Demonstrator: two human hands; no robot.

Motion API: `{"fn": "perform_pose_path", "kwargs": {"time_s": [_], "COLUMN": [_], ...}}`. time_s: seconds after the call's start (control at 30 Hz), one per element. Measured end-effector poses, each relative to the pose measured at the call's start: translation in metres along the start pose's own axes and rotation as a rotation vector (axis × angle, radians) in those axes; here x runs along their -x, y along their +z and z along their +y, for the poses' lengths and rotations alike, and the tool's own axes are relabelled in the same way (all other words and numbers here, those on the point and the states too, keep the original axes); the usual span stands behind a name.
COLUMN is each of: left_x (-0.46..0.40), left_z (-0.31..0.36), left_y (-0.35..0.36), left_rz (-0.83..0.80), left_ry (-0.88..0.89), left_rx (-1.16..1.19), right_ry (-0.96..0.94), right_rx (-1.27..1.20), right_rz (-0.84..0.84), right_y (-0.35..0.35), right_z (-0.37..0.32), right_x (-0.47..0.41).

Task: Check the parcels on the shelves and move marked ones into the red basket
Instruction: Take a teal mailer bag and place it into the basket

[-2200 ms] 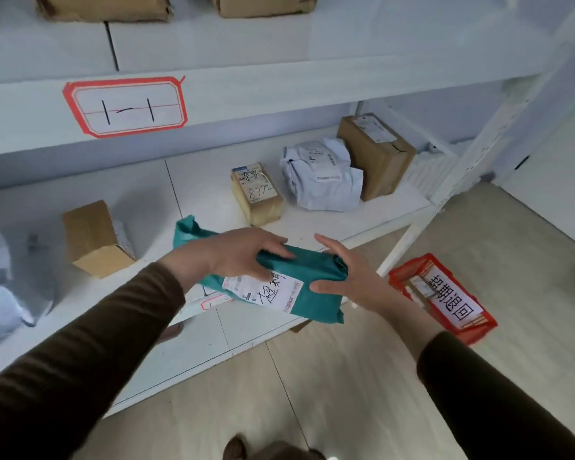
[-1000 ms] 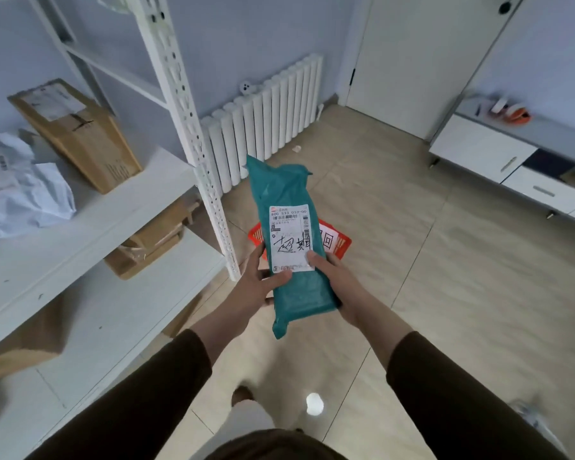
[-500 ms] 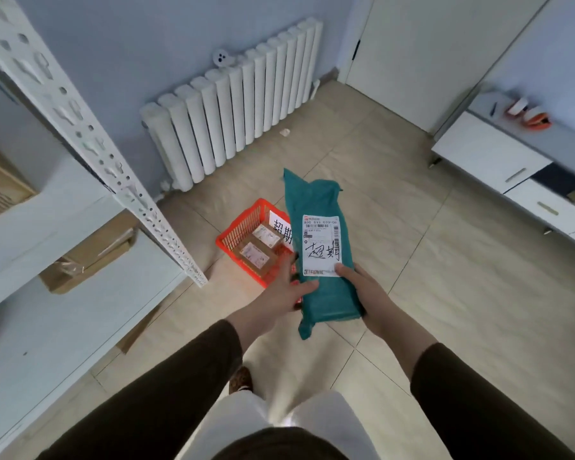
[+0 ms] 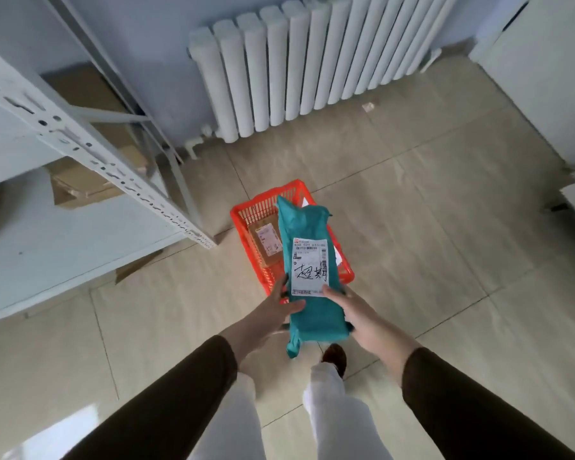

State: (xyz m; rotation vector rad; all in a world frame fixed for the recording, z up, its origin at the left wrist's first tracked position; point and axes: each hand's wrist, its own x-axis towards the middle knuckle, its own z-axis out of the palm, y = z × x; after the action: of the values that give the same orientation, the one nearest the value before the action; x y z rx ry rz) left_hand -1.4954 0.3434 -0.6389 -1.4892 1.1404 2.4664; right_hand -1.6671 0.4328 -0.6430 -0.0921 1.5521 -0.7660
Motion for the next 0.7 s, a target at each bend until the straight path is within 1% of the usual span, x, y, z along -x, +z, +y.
{"fn": "perform_pose_path", "kwargs": {"time_s": [0.2, 0.3, 0.43, 0.6, 0.7], "left_x": [-0.094, -0.148, -0.213, -0.278, -0.312], "left_z": [-0.048, -0.072, -0.106, -0.147, -0.169], "left_y": [-0.002, -0.014, -0.038, -0.068, -0.082], "left_rz": [0.149, 0.224, 0.306, 0.397, 0.446], "left_ry": [0.006, 0.007, -0.009, -0.053, -0.040], "left_rx": [0.090, 0.089, 0.074, 0.166, 0.217], "right_ry": [0.057, 0.060, 0.054, 0.068, 0.080], "right_rx": [0.071, 0.092, 0.143, 0.188, 0.202], "right_rz": [-0.082, -0.073, -0.068, -0.099, -0.106], "right_y": [-0.026, -0.029, -0.025, -0.012, -0.005], "right_z": [0.019, 0.035, 0.060, 0.086, 0.098], "right_x": [-0.103, -0.159, -0.232, -0.305, -0.340]}}
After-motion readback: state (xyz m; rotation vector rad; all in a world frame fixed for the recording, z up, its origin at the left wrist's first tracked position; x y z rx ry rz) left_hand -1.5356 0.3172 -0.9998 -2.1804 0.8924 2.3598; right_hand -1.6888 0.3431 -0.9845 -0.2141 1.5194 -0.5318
